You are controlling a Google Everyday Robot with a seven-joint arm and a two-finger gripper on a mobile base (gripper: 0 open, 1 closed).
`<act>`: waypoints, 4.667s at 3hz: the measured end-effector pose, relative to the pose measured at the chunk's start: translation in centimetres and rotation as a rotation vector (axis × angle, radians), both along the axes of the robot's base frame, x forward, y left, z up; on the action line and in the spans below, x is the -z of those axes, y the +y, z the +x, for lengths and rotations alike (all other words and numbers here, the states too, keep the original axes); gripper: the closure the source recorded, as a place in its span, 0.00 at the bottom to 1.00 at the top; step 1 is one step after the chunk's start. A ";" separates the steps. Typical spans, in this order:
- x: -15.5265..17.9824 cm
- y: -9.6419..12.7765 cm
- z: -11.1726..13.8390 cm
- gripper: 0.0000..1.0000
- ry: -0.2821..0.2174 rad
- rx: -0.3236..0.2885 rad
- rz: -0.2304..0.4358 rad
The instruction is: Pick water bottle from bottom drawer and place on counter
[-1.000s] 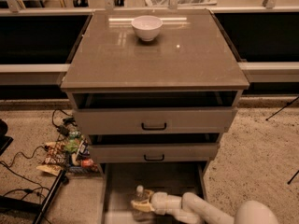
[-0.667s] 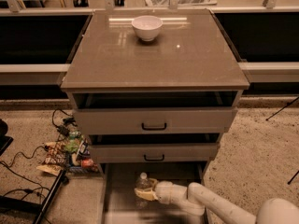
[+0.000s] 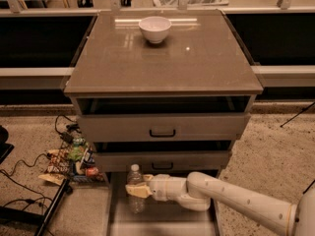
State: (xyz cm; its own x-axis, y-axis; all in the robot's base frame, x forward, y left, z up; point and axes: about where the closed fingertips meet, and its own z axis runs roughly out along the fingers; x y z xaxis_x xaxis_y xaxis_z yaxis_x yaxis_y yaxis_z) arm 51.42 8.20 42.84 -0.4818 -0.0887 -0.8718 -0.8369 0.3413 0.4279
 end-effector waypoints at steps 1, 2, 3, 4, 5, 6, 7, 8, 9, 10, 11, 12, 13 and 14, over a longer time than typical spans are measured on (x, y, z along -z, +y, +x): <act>-6.0 3.1 -2.8 1.00 0.117 -0.044 -0.027; -12.8 2.7 -3.4 1.00 0.120 -0.055 -0.059; -21.5 -0.2 -1.3 1.00 -0.001 -0.014 -0.058; -28.4 -3.5 0.2 1.00 -0.115 0.049 -0.025; -34.0 -5.1 1.7 1.00 -0.188 0.122 -0.005; -38.2 -5.4 3.5 1.00 -0.250 0.216 0.021; -38.9 -5.3 4.1 1.00 -0.263 0.246 0.020; -38.9 -5.3 4.1 1.00 -0.264 0.246 0.020; -39.5 -4.8 4.3 1.00 -0.277 0.248 0.026; -43.5 -6.4 5.0 1.00 -0.308 0.321 0.021; -49.2 -9.1 6.3 1.00 -0.347 0.410 0.005; -54.0 -11.4 8.8 1.00 -0.402 0.468 -0.006; -57.0 -13.0 12.8 1.00 -0.467 0.520 -0.042; -57.4 -14.3 16.8 1.00 -0.520 0.585 -0.082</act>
Offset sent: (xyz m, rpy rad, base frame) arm 0.0080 -0.0125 0.3109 -0.2205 -0.1078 0.0338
